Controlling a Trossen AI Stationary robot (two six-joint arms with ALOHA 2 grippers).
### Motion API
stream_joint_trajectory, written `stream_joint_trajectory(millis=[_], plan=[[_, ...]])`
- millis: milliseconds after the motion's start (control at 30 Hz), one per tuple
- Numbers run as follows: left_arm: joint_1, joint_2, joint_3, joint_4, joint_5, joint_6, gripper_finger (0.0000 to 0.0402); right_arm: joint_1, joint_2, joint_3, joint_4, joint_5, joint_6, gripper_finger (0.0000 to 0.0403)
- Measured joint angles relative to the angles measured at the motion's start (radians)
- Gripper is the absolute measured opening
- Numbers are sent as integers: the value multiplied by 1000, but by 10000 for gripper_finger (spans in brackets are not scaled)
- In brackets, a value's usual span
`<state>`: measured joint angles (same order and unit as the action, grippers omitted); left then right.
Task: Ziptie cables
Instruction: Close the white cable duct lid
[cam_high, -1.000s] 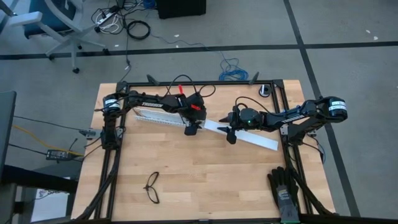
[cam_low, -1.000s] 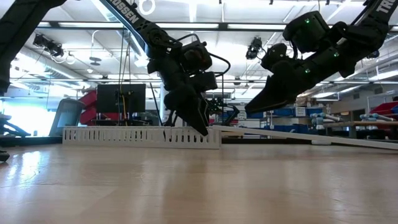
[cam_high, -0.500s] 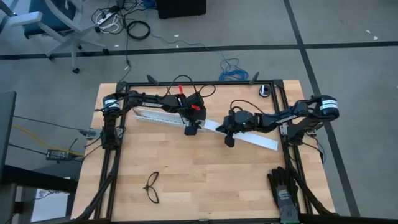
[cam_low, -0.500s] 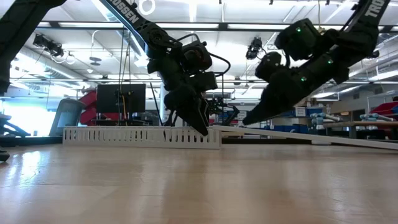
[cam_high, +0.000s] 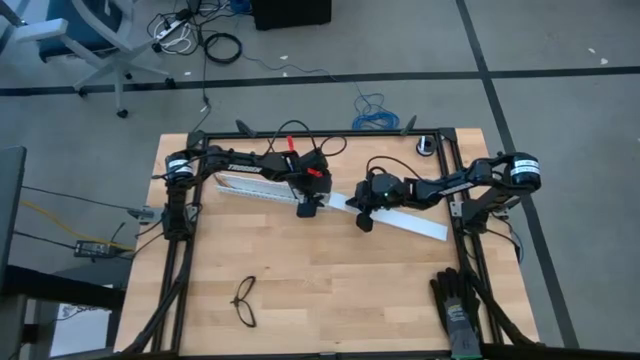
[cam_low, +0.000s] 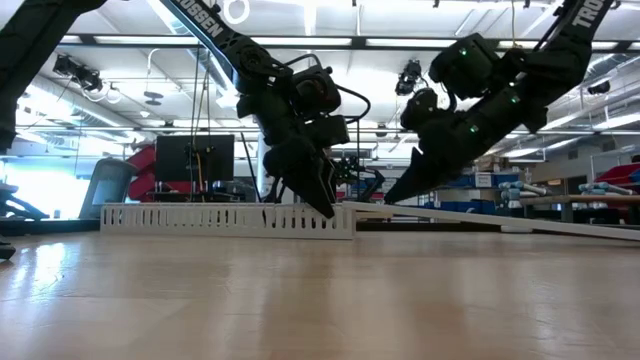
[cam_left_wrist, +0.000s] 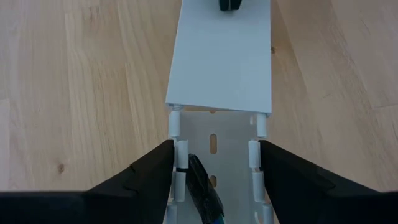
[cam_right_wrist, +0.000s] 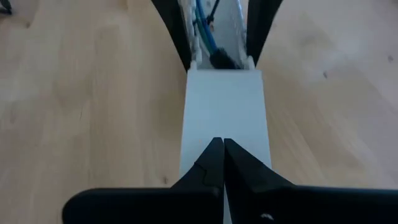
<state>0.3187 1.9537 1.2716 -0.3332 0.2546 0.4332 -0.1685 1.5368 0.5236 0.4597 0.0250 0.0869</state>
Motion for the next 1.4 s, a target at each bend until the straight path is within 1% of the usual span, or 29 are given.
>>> stream_joint_trajectory(millis=[267, 367, 500, 600, 667, 767, 933, 1167, 1400], plan=[[0, 0, 0, 10, 0, 0, 234, -17, 1, 41, -25, -43, -40, 0], [0, 0, 0, 16, 0, 0, 234, -26, 43, 72, -49, -65, -45, 0], [1, 0, 0, 6, -4, -1, 234, -36, 144, 143, -61, -89, -49, 0], [2, 0, 0, 4, -8, 0, 234, -37, 200, 200, -38, -115, -93, 0], [2, 0, 0, 3, -8, 2, 234, -37, 211, 229, -35, -121, -128, 0], [1, 0, 0, 4, -3, 1, 234, -37, 201, 252, -45, -109, -159, 0], [-2, 0, 0, 1, 4, 1, 234, -37, 155, 259, -110, -50, -198, 0], [-1, 0, 1, -14, 3, 4, 234, -28, 82, 258, -171, -58, -212, 0], [0, -1, 2, -21, 3, 5, 234, -24, 38, 258, -282, -67, -110, 1]])
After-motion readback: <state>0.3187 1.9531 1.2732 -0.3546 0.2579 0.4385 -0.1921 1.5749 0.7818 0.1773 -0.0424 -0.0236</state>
